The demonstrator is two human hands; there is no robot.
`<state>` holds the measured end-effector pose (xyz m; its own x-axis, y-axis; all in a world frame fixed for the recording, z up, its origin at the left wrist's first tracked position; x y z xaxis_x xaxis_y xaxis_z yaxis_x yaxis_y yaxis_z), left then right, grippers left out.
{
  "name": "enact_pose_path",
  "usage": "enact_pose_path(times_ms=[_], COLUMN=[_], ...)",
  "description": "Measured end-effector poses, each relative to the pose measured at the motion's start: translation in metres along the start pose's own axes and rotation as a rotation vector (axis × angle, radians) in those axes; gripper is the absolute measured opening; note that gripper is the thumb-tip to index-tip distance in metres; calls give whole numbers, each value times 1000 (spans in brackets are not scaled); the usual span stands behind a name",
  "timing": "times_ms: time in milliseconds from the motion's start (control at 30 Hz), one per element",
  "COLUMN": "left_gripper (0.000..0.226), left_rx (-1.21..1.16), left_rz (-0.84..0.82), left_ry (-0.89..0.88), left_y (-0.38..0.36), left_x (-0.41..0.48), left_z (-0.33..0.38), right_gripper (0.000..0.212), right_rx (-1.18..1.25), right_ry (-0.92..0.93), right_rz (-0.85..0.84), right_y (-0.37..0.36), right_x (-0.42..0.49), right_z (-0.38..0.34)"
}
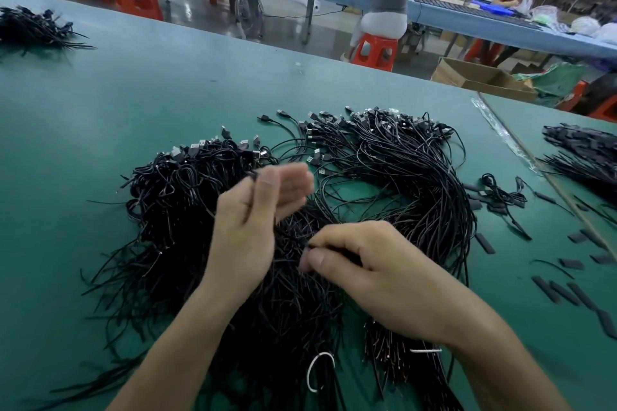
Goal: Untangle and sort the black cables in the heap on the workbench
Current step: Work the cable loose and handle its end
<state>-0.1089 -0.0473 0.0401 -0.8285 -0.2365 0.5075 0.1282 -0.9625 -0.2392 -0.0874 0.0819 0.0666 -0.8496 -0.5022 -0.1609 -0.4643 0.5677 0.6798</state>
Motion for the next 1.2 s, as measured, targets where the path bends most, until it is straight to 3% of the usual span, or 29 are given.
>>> enact_pose_path(times_ms=[100, 233, 333, 433, 500, 633, 767, 867, 1067, 1200], left_gripper=[52, 72, 62, 49, 38, 40, 41, 40, 74, 63], left_rx=[120, 23, -351, -831, -945, -587, -2, 198, 182, -98], left_rz=[-283, -441, -404, -358, -264, 8, -77, -279, -515, -598], left_ry=[130, 396, 456, 457, 389, 197, 34, 76, 327, 464], left_y=[-27, -41, -47, -48, -42, -14, -7, -20, -39, -42], left_x=[-14, -33, -33, -24, -15, -2, -2, -11, -30, -38], left_z=[-7, -14, -2, 18, 24, 4, -4, -12, -18, -13], right_gripper=[16, 9, 8, 16, 20, 24, 20, 24, 13, 15], right_rx=[22, 204, 309, 264, 185, -87, -250, -234, 26, 244], right_ry=[69, 103, 70, -38, -52, -64, 6, 42, 108, 98], right_rz=[173, 313, 349, 276, 183, 53, 0, 103, 251, 180], right_y=[23, 45, 46, 25, 7, -20, -25, -4, 34, 36], right_x=[0, 1, 5, 11, 10, 6, 0, -1, -3, 4], right_z=[-8, -6, 1, 11, 9, 7, -5, -10, -9, -2])
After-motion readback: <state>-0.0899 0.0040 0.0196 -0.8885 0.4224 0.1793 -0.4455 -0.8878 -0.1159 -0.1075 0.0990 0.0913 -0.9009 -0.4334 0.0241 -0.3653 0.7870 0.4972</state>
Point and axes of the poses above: each hand's wrist, its own x-axis towards the middle knuckle, its own y-axis out of the back of the hand, z = x × y, the point moved 9 cm from there along x, towards the middle knuckle, and after that the axes turned 12 degrees about -y, right-handed, at the moved point
